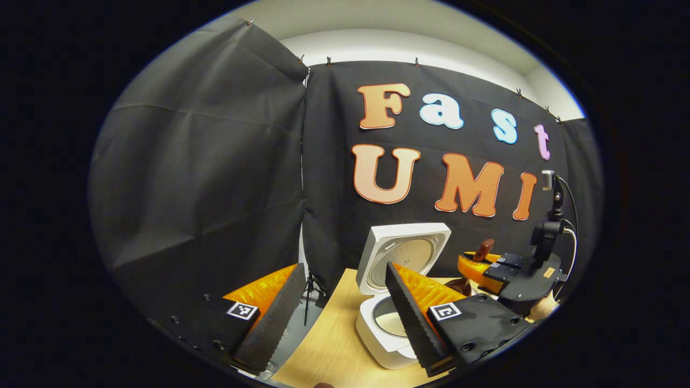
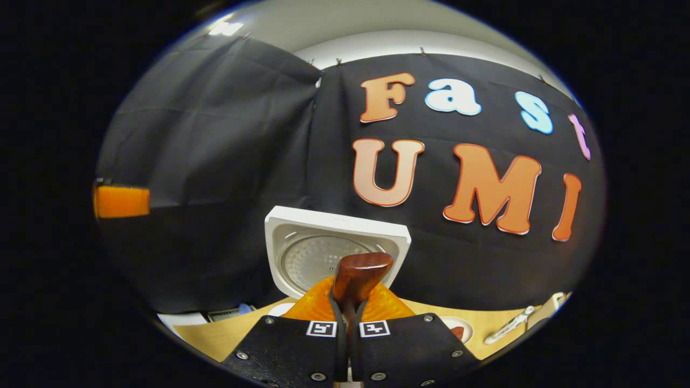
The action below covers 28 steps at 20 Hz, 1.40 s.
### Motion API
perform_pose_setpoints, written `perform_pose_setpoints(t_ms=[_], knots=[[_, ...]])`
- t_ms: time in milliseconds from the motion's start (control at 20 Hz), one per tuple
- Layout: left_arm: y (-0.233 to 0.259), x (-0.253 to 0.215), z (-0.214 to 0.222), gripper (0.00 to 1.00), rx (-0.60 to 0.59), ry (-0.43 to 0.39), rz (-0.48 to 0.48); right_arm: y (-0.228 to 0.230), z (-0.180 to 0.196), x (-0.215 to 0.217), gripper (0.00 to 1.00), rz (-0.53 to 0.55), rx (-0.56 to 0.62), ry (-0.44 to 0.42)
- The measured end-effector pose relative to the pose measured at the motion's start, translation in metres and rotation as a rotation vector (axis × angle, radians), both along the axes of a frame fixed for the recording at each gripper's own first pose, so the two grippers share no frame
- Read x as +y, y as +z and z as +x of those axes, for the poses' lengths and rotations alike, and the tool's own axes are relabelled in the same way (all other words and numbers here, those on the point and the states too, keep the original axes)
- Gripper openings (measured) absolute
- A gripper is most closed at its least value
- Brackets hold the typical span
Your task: Close the left gripper, press the button to open the rice cooker; take a wooden spoon from the chopstick holder with the right hand, scoop a spoonful of rice and pour it into the rice cooker, then put the wooden spoon back into the chopstick holder.
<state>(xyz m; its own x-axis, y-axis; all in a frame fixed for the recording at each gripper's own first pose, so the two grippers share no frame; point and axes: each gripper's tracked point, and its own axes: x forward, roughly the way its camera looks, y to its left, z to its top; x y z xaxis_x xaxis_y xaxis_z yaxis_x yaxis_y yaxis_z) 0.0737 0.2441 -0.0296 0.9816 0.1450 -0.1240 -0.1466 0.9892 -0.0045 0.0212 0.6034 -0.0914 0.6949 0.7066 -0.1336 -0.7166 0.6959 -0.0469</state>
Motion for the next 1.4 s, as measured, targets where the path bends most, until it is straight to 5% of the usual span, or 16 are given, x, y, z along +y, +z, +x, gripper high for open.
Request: perform_pose_setpoints(t_ms=[400,950,1400], knots=[[0.009,-0.02,0.012,1.0,-0.027,-0.011,-0.053,0.003,0.041,-0.159,0.01,0.201,0.17,-0.226],[0.016,-0.048,0.025,1.0,-0.039,-0.01,-0.049,-0.066,0.053,-0.412,0.01,0.264,0.271,-0.633],[0.017,-0.071,0.025,1.0,-0.039,0.02,-0.044,-0.152,0.036,-0.489,0.02,0.266,0.399,-0.749]])
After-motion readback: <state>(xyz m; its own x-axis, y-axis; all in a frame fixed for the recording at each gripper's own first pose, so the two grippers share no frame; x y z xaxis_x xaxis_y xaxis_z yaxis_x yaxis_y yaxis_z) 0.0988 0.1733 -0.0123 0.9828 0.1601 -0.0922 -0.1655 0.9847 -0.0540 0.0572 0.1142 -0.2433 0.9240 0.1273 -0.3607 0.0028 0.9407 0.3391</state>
